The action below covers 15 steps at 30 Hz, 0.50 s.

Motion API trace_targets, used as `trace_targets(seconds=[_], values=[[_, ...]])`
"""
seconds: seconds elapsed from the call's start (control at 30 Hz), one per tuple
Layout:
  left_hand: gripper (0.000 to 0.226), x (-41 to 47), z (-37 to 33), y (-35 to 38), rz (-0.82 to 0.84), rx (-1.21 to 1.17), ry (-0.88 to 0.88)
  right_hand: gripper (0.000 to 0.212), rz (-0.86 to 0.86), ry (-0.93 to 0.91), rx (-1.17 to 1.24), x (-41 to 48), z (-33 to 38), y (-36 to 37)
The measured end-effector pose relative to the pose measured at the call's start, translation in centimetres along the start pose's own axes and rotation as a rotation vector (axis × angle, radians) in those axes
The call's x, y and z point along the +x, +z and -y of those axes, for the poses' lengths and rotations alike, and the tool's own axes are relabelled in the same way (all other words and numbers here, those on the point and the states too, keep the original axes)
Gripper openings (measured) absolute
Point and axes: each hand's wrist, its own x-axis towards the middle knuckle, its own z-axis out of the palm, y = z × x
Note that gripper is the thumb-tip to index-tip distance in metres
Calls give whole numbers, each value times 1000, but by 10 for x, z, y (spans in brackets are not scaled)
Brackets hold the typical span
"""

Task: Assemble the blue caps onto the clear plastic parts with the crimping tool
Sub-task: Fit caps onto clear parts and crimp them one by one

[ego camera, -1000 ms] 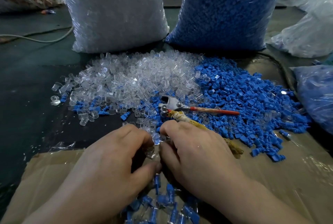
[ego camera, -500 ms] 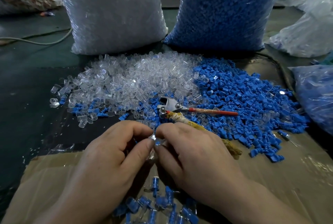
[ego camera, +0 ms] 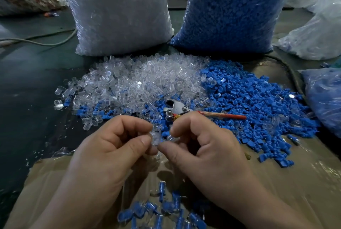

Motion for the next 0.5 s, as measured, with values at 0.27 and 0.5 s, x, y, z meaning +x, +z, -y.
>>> trace_targets(seconds=[0.27,0.5], values=[[25,1,6,1,-22,-98,12,12,99,114,300,0,1,-4],[20,3,5,-2,-130,-23,8,23,142,27,-235,2,-6,-1]])
